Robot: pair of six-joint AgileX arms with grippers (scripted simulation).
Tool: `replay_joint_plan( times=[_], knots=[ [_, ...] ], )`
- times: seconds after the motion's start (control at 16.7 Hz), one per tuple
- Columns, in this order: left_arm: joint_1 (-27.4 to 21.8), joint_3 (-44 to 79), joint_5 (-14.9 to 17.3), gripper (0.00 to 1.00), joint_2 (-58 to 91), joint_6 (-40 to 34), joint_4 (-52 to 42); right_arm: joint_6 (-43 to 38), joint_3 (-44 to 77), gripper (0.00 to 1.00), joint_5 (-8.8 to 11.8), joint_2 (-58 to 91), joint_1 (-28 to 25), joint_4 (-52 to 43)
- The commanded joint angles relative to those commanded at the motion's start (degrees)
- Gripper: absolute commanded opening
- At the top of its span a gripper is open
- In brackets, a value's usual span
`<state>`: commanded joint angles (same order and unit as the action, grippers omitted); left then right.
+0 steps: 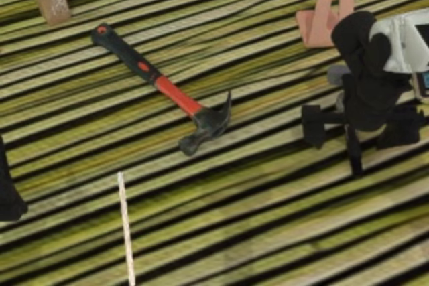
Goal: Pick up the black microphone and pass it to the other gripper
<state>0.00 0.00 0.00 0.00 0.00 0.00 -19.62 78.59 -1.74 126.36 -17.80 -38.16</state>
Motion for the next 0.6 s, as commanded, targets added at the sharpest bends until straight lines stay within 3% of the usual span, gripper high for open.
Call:
replay_joint_plan(
  times=[0.06,0.6],
  knots=[
    [0.0,0.0,0.0,1.00,0.0,0.0,0.0,0.0,0.0,1.00,0.0,0.0,0.0,0.0],
    [0.0,0.0,0.0,1.00,0.0,0.0,0.0,0.0,0.0,0.32,0.0,0.0,0.0,0.0]
  ],
)
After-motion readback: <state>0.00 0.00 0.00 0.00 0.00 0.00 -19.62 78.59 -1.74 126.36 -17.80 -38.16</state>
